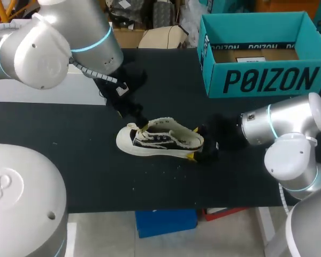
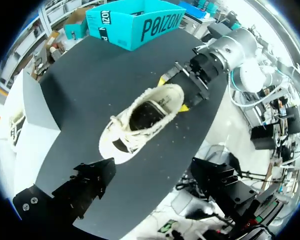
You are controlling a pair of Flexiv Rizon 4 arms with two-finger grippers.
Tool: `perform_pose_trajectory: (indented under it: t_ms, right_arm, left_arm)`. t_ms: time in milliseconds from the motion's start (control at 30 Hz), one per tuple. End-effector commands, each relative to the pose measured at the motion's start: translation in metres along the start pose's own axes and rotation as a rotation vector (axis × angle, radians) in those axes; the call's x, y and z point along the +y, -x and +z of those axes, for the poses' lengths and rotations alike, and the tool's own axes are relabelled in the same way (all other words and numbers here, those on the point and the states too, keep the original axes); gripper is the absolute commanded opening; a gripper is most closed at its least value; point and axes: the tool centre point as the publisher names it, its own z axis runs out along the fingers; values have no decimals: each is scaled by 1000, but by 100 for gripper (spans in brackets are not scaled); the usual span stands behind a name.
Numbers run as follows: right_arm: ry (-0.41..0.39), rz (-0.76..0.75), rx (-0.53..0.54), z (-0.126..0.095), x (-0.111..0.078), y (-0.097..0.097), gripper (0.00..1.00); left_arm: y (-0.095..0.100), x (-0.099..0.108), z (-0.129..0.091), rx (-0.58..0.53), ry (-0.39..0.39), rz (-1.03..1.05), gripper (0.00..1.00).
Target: Take the shoe out of the shoebox, open the shoe tongue, remove and reinsert the insole, then place the shoe into the shoebox
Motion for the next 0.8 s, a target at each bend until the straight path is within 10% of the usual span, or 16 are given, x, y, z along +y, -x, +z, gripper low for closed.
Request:
perform_pose_trajectory:
  t_ms: [33,800]
  right_arm:
    - [0,1,-1,2,0,0,0]
    - [0,1,-1,2,0,0,0]
  left_arm:
    - [-5,-8,1,-173,420,-615,100]
    - [-23,-37,10,-360,214,-726,100]
